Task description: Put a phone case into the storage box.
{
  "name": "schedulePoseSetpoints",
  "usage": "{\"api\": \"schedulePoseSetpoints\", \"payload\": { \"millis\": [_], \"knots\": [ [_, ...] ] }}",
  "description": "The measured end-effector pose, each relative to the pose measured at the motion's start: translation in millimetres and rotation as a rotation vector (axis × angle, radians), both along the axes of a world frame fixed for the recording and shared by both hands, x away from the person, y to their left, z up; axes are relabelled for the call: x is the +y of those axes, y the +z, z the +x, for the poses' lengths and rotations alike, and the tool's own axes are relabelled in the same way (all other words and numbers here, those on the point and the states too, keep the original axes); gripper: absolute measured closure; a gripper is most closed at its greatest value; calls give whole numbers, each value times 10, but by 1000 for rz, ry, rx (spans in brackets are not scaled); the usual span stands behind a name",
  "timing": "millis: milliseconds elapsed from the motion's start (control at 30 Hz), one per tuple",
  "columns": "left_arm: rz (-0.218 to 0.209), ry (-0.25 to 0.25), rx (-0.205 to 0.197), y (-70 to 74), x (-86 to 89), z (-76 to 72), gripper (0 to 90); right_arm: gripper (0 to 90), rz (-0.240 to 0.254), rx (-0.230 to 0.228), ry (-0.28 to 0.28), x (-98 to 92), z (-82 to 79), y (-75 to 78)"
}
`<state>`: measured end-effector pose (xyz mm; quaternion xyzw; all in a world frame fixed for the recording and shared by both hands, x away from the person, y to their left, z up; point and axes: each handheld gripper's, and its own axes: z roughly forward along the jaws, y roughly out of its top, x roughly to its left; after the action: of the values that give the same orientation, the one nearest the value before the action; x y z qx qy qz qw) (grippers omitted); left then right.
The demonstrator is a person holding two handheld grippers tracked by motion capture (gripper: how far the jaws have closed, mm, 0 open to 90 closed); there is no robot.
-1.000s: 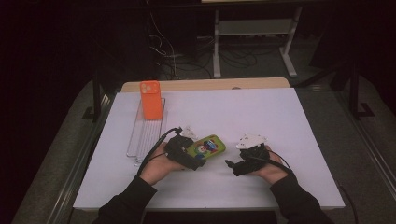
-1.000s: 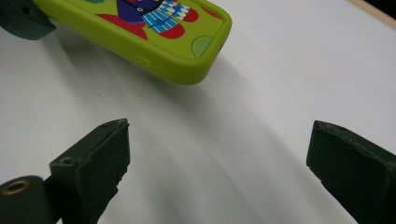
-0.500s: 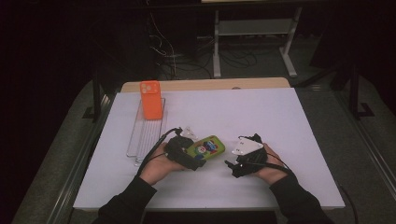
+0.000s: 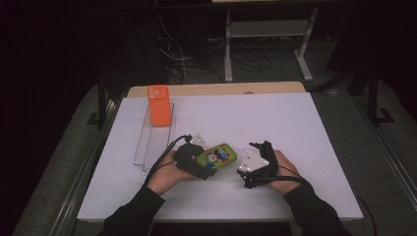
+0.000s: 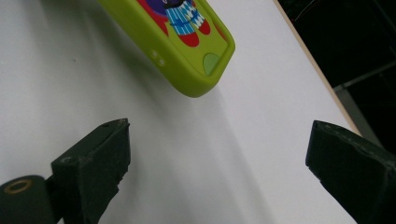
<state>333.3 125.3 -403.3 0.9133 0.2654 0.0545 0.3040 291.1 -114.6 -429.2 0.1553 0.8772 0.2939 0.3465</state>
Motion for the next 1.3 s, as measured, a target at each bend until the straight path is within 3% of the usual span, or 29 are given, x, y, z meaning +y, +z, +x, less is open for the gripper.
{"api": "schedulePoseSetpoints", "payload": {
  "millis": [67, 333, 433, 533, 633, 700, 767, 800, 867, 1067, 1300],
  "knots": [
    [-36, 32, 3, -17, -22, -16, 147, 56, -22, -24, 6, 13, -5, -3],
    [-28, 23, 1, -10, -9, -9, 147, 57, -93, -109, 36, 48, -27, -4],
    [-44, 35, 1, -18, -19, -15, 147, 76, -129, -141, 55, 58, -33, -3],
    [-26, 24, 2, -11, -10, -7, 147, 76, -169, -168, 74, 76, -37, -20],
    [-42, 38, -4, -22, -16, -15, 148, 76, -204, -206, 84, 99, -46, -36],
    [-24, 25, 2, -8, -5, -9, 147, 76, -209, -224, 76, 119, -56, -49],
    [-12, 20, 7, -4, 1, -8, 148, 76, -247, -242, 92, 124, -62, -56],
    [-38, 42, 6, -20, -16, -20, 148, 76, -262, -253, 94, 131, -66, -65],
    [-9, 14, 4, -8, 2, -5, 148, 76, -285, -284, 93, 144, -78, -89],
    [-13, 18, 4, -4, 3, -6, 148, 77, -359, -361, 124, 173, -91, -116],
    [-32, 35, 2, -11, -27, -22, 148, 80, -365, -411, 139, 252, -134, -139]
  ]
}}
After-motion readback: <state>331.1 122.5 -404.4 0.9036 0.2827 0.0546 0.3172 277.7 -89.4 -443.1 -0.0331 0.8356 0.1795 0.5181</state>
